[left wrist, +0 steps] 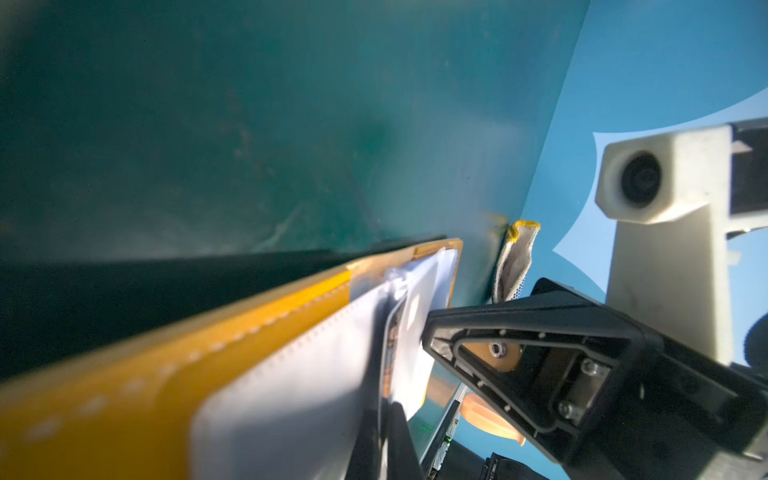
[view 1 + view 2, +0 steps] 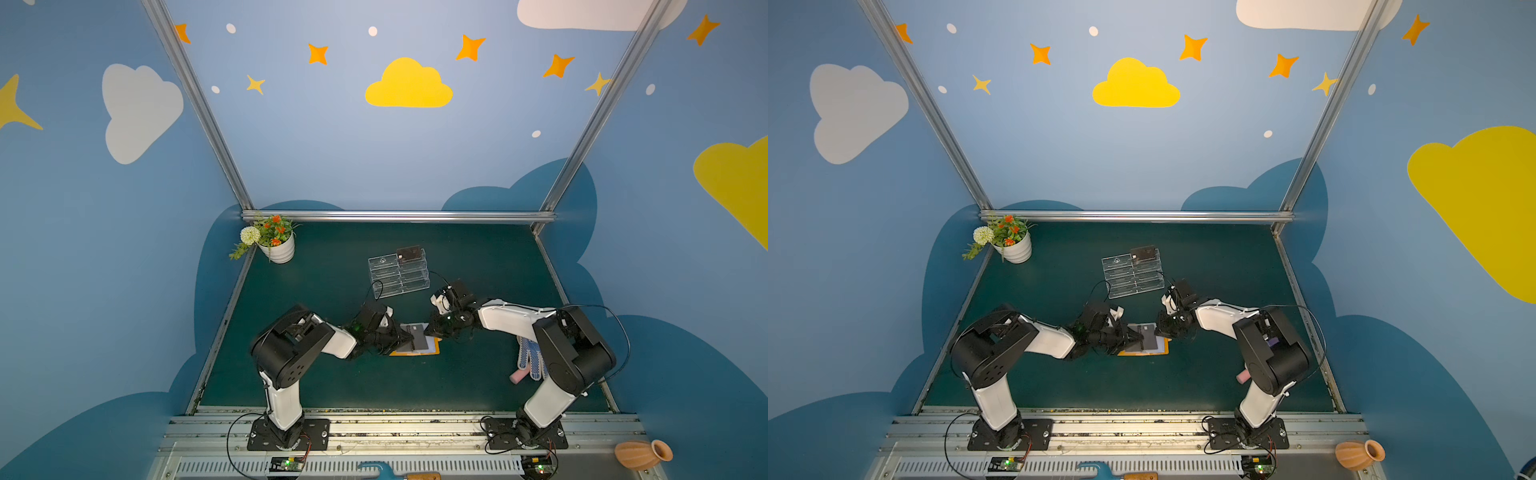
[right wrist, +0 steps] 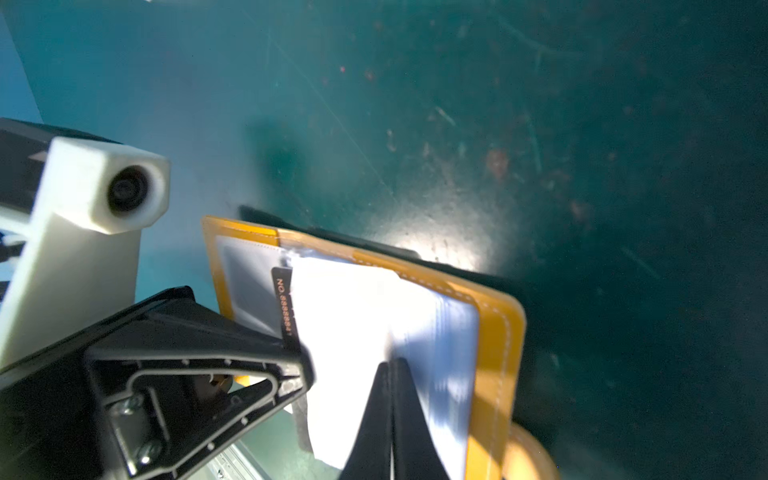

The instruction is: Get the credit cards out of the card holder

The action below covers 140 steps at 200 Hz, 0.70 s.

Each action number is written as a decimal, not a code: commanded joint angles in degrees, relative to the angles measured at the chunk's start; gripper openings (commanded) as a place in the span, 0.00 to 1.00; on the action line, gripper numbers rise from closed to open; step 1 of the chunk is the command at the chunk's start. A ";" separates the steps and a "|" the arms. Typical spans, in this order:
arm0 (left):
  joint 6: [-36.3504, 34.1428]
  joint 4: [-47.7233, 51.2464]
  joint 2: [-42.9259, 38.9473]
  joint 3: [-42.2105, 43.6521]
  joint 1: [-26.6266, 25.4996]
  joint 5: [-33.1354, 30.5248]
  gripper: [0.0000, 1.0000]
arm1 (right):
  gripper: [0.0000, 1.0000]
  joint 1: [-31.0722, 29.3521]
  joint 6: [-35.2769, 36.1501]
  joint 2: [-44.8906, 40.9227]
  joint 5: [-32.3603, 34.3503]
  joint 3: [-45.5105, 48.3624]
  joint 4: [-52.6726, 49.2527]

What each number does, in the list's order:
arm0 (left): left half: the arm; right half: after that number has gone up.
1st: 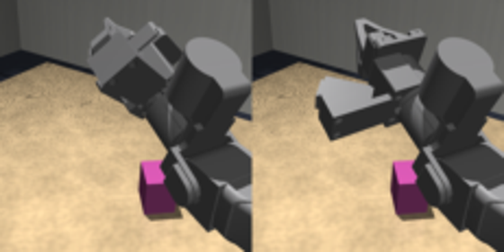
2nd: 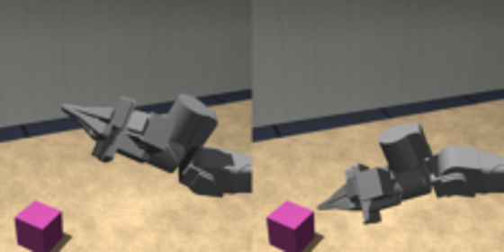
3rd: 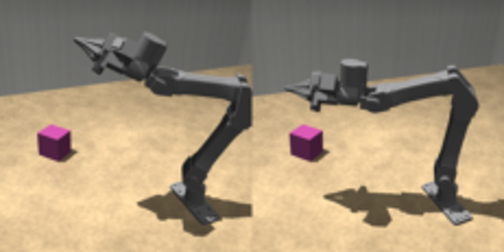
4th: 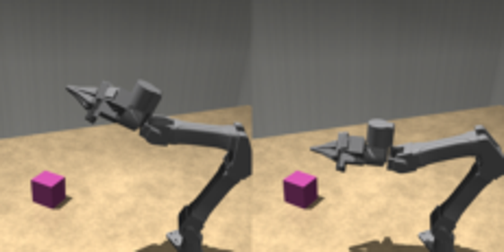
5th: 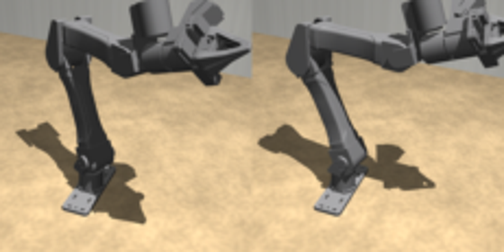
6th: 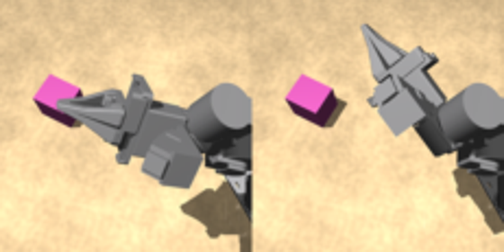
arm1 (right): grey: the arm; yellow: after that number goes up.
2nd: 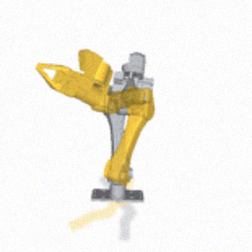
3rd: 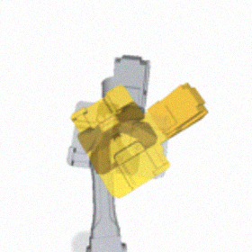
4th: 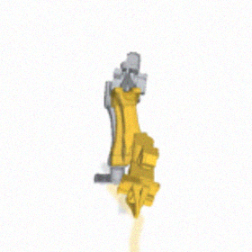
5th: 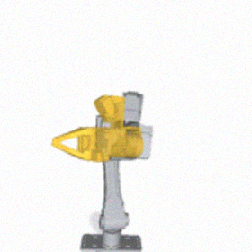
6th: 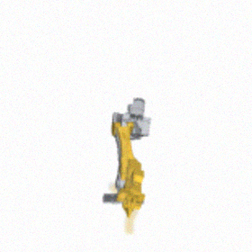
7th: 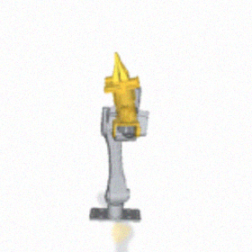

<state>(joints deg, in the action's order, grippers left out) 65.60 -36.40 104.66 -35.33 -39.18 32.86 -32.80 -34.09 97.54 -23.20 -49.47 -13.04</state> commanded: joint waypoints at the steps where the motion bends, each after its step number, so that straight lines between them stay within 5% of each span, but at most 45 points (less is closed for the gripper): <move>1: -0.03 2.21 1.60 0.90 -0.20 -0.61 0.04 | 0.00 -0.46 -0.02 2.00 1.13 1.57 -2.08; 140: -1.17 4.49 -5.84 6.04 2.70 -3.86 0.04 | 0.00 0.54 0.07 1.36 0.45 1.22 -2.24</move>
<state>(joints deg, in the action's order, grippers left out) 65.01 -35.70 99.88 -30.76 -37.43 31.03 -32.60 -34.30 97.86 -24.56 -49.25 -12.38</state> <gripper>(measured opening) 0.047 0.047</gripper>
